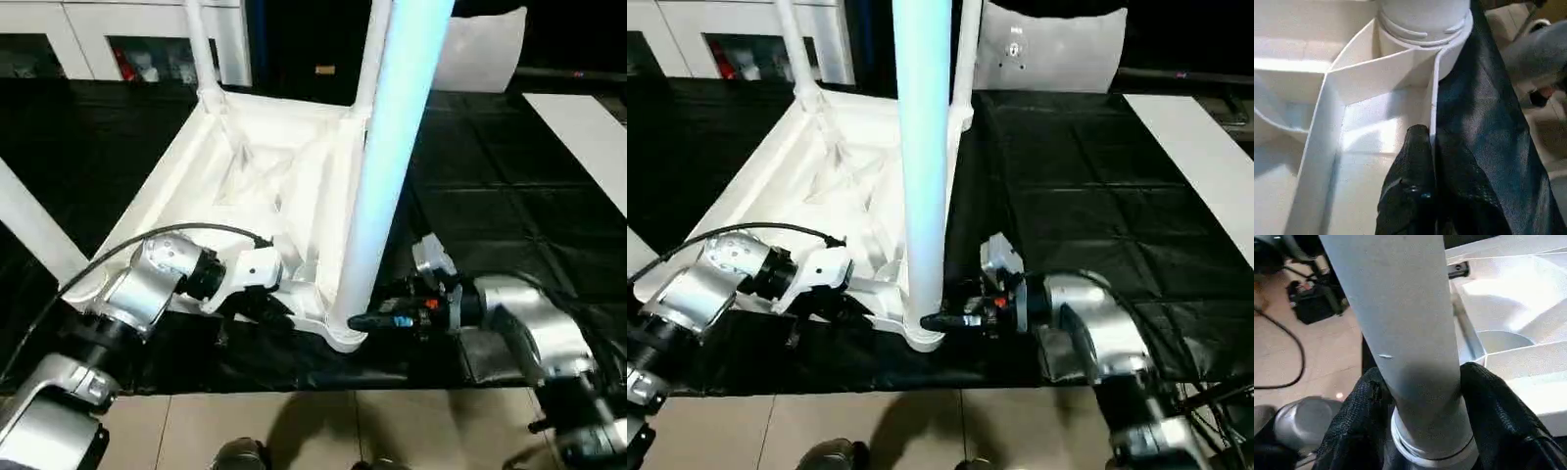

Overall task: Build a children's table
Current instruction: Rotate leg to tighten

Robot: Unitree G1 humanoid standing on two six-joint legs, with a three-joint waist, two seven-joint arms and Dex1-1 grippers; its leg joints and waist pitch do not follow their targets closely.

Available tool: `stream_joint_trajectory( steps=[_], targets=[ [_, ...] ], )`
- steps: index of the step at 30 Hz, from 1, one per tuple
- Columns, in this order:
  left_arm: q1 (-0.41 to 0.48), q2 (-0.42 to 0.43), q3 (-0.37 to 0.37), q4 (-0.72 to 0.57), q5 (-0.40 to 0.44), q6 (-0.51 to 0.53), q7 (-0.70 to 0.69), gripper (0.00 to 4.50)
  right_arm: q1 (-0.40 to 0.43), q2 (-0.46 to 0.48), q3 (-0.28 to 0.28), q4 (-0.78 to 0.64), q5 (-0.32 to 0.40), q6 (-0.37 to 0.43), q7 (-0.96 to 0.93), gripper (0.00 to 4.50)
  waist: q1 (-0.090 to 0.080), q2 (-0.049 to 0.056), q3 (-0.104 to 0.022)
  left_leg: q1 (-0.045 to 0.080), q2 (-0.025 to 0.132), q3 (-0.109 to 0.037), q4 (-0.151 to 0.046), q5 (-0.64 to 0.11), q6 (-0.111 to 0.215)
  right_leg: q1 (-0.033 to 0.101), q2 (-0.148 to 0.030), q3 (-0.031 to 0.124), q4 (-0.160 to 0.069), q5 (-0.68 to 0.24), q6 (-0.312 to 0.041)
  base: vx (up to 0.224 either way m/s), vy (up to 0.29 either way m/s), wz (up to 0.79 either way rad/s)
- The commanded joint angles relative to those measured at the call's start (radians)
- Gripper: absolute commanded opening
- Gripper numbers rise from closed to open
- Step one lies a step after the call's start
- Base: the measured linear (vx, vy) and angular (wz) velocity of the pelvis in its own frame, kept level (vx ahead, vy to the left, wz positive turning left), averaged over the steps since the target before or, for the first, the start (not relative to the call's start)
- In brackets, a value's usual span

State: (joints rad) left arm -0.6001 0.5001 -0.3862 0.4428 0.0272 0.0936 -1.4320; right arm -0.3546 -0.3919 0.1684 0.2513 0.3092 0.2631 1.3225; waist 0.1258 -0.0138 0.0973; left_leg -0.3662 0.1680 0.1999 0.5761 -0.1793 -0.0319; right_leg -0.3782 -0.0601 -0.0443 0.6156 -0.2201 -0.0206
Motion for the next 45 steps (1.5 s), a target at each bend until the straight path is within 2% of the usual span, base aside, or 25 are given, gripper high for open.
stream_joint_trajectory(
  steps=[1, 7, 12, 13, 14, 15, 16, 17, 18, 19, 20, 21, 22, 23, 24, 25, 26, 27, 29, 30, 34, 36, 38, 42, 45],
  targets=[
    [0.002, -0.106, -0.031, 0.006, 0.028, 0.080, 0.157, 0.00, 0.044, 0.092, 0.073, -0.065, -0.019, 0.065, -0.116, 1.94, -0.013, 0.001, -0.027, 0.028, 0.080, -0.039, -0.086, -0.301, 0.005, 0.008, -0.107, 0.061, -0.101, -0.384, -0.203, 0.000, 0.000, 0.00],
    [-0.005, -0.154, -0.007, -0.015, 0.034, 0.175, 0.231, 0.00, 0.078, 0.181, 0.067, -0.120, -0.061, 0.121, -0.307, 1.94, -0.043, -0.002, 0.003, 0.046, 0.070, -0.069, -0.101, -0.502, -0.046, -0.010, -0.118, 0.054, -0.145, -0.759, -0.072, -0.032, 0.008, -0.03],
    [-0.025, -0.197, 0.021, -0.013, 0.061, 0.243, 0.329, 0.00, 0.075, 0.311, 0.045, -0.100, -0.113, 0.147, -0.545, 1.93, -0.074, 0.005, 0.012, 0.032, 0.069, -0.088, -0.126, -0.564, -0.064, 0.005, -0.114, 0.033, -0.149, -0.709, -0.053, -0.059, 0.040, -0.16],
    [-0.034, -0.210, 0.029, -0.007, 0.072, 0.255, 0.359, 0.00, 0.073, 0.352, 0.039, -0.090, -0.125, 0.154, -0.610, 1.93, -0.087, 0.012, 0.022, 0.055, 0.065, -0.094, -0.125, -0.679, -0.080, -0.016, -0.107, 0.016, -0.166, -0.739, -0.044, -0.068, 0.057, -0.16],
    [-0.042, -0.219, 0.034, 0.002, 0.078, 0.260, 0.381, 0.00, 0.068, 0.385, 0.034, -0.073, -0.136, 0.155, -0.660, 1.93, -0.094, 0.018, 0.025, 0.057, 0.065, -0.099, -0.129, -0.720, -0.087, -0.013, -0.102, 0.001, -0.167, -0.728, -0.039, -0.079, 0.049, -0.09],
    [-0.045, -0.224, 0.037, 0.006, 0.081, 0.265, 0.393, 0.00, 0.065, 0.401, 0.031, -0.066, -0.143, 0.157, -0.686, 1.93, -0.110, 0.029, 0.033, 0.034, 0.073, -0.107, -0.164, -0.832, -0.101, 0.018, -0.079, -0.040, -0.147, -0.647, -0.028, -0.117, 0.057, -0.13],
    [-0.047, -0.229, 0.038, 0.007, 0.085, 0.268, 0.404, 0.00, 0.058, 0.425, 0.030, -0.051, -0.155, 0.152, -0.722, 1.93, -0.099, 0.047, 0.036, -0.009, 0.086, -0.096, -0.219, -0.916, -0.116, 0.059, -0.052, -0.053, -0.067, -0.527, -0.048, -0.117, 0.057, -0.13],
    [-0.048, -0.234, 0.040, 0.004, 0.089, 0.273, 0.417, 0.00, 0.045, 0.456, 0.024, -0.028, -0.170, 0.148, -0.775, 1.93, -0.007, 0.063, 0.030, -0.127, 0.059, 0.000, -0.274, -1.005, -0.138, 0.133, 0.002, -0.090, 0.100, -0.227, -0.053, -0.145, 0.038, 0.02],
    [-0.048, -0.239, 0.042, 0.000, 0.094, 0.281, 0.429, 0.00, 0.034, 0.485, 0.017, -0.010, -0.183, 0.148, -0.826, 1.93, -0.023, 0.013, 0.000, -0.050, 0.035, 0.038, -0.253, -0.663, -0.146, 0.089, -0.026, 0.014, 0.101, -0.487, -0.035, -0.048, -0.051, 0.13],
    [-0.048, -0.248, 0.048, -0.005, 0.105, 0.295, 0.452, 0.00, 0.000, 0.556, -0.009, 0.040, -0.203, 0.140, -0.940, 1.93, -0.060, -0.035, 0.013, 0.099, -0.023, -0.094, 0.068, -0.107, -0.057, -0.100, -0.190, 0.065, -0.191, -1.013, -0.045, -0.048, -0.051, 0.13],
    [-0.047, -0.252, 0.053, -0.008, 0.110, 0.301, 0.467, 0.00, -0.020, 0.591, -0.023, 0.069, -0.215, 0.126, -0.998, 1.93, -0.061, -0.010, 0.028, 0.028, -0.039, -0.123, 0.087, -0.004, -0.008, -0.039, -0.223, 0.087, -0.215, -1.068, -0.071, -0.015, -0.069, -0.21],
    [-0.047, -0.254, 0.056, -0.009, 0.115, 0.305, 0.481, 0.00, -0.041, 0.624, -0.037, 0.100, -0.220, 0.110, -1.049, 1.93, -0.075, -0.012, 0.041, -0.082, -0.025, -0.155, 0.080, 0.032, -0.075, 0.084, -0.223, 0.023, -0.137, -0.866, -0.083, 0.030, 0.067, -0.64],
    [-0.046, -0.254, 0.059, -0.012, 0.120, 0.313, 0.496, 0.00, -0.066, 0.651, -0.044, 0.132, -0.233, 0.085, -1.095, 1.93, -0.082, 0.037, 0.025, -0.035, 0.038, -0.163, -0.054, -0.072, -0.151, 0.075, -0.137, -0.013, -0.092, -0.489, -0.120, 0.030, 0.067, -0.64],
    [-0.046, -0.254, 0.061, -0.015, 0.123, 0.318, 0.505, 0.00, -0.082, 0.667, -0.047, 0.152, -0.242, 0.070, -1.122, 1.93, -0.094, 0.035, 0.027, -0.017, 0.047, -0.165, -0.078, -0.177, -0.159, 0.047, -0.089, -0.020, -0.068, -0.334, -0.126, 0.013, 0.116, -0.41],
    [-0.044, -0.253, 0.069, -0.021, 0.129, 0.328, 0.521, 0.00, -0.106, 0.687, -0.046, 0.180, -0.260, 0.052, -1.151, 1.93, -0.110, 0.038, 0.019, -0.007, 0.055, -0.175, -0.092, -0.252, -0.161, 0.051, -0.076, -0.020, -0.047, -0.207, -0.129, 0.000, 0.000, 0.00],
    [-0.039, -0.248, 0.081, -0.033, 0.134, 0.340, 0.536, 0.00, -0.131, 0.704, -0.043, 0.203, -0.276, 0.032, -1.169, 1.93, -0.119, 0.050, 0.015, 0.021, 0.056, -0.162, -0.105, -0.378, -0.136, 0.037, -0.086, -0.005, -0.063, -0.046, -0.171, 0.000, 0.000, 0.00],
    [-0.039, -0.247, 0.082, -0.033, 0.134, 0.340, 0.537, 0.00, -0.133, 0.705, -0.043, 0.204, -0.277, 0.031, -1.170, 1.93, -0.118, 0.049, 0.022, 0.014, 0.054, -0.157, -0.113, -0.436, -0.126, 0.041, -0.093, -0.003, -0.071, -0.107, -0.175, 0.000, 0.000, 0.00],
    [-0.035, -0.243, 0.087, -0.040, 0.134, 0.344, 0.540, 0.00, -0.140, 0.708, -0.042, 0.208, -0.279, 0.021, -1.168, 1.93, -0.115, 0.036, 0.035, 0.014, 0.051, -0.146, -0.118, -0.578, -0.113, 0.027, -0.109, 0.006, -0.104, -0.367, -0.141, 0.000, 0.000, 0.00],
    [-0.028, -0.234, 0.090, -0.052, 0.132, 0.346, 0.535, 0.00, -0.143, 0.701, -0.042, 0.204, -0.275, 0.001, -1.143, 2.49, -0.110, 0.026, 0.031, 0.021, 0.049, -0.140, -0.111, -0.625, -0.089, 0.012, -0.132, 0.023, -0.133, -0.618, -0.098, 0.000, 0.000, 0.00],
    [-0.022, -0.229, 0.093, -0.061, 0.133, 0.347, 0.533, 0.00, -0.144, 0.698, -0.053, 0.203, -0.275, -0.011, -1.137, 2.63, -0.107, 0.023, 0.026, 0.014, 0.052, -0.137, -0.116, -0.563, -0.071, 0.018, -0.135, 0.027, -0.138, -0.622, -0.090, 0.000, 0.000, 0.00],
    [0.004, -0.189, 0.091, -0.072, 0.130, 0.299, 0.512, 0.00, -0.110, 0.617, -0.072, 0.157, -0.243, -0.052, -1.066, 2.97, -0.093, 0.015, -0.006, 0.009, 0.062, -0.094, -0.112, -0.178, 0.014, 0.032, -0.123, 0.030, -0.111, -0.190, -0.177, 0.000, 0.000, 0.00],
    [0.010, -0.173, 0.088, -0.071, 0.130, 0.274, 0.503, 0.00, -0.085, 0.571, -0.062, 0.129, -0.225, -0.065, -1.029, 3.04, -0.098, 0.016, -0.004, 0.004, 0.063, -0.078, -0.119, -0.307, 0.008, 0.023, -0.114, 0.025, -0.111, -0.280, -0.187, 0.000, 0.000, 0.00],
    [0.015, -0.142, 0.082, -0.067, 0.127, 0.206, 0.466, 0.00, -0.029, 0.503, -0.060, 0.056, -0.207, -0.062, -0.968, 3.12, -0.087, 0.015, -0.018, 0.007, 0.065, -0.069, -0.112, -0.256, 0.011, 0.026, -0.116, 0.029, -0.114, -0.247, -0.171, 0.000, 0.000, 0.00],
    [0.024, -0.086, 0.069, -0.049, 0.131, 0.084, 0.400, 0.00, 0.079, 0.388, -0.079, -0.089, -0.165, -0.040, -0.861, 3.61, -0.085, 0.010, -0.040, -0.005, 0.058, -0.052, -0.088, -0.026, 0.086, 0.044, -0.101, 0.019, -0.071, 0.119, -0.236, 0.044, -0.021, 0.02],
    [0.019, -0.047, 0.075, -0.013, 0.117, -0.036, 0.358, 0.00, 0.163, 0.305, -0.100, -0.198, -0.130, -0.015, -0.780, 3.85, -0.076, 0.004, -0.048, -0.005, 0.058, -0.047, -0.079, -0.007, 0.130, 0.047, -0.102, 0.018, -0.068, 0.151, -0.240, 0.000, 0.000, 0.00]
  ],
)
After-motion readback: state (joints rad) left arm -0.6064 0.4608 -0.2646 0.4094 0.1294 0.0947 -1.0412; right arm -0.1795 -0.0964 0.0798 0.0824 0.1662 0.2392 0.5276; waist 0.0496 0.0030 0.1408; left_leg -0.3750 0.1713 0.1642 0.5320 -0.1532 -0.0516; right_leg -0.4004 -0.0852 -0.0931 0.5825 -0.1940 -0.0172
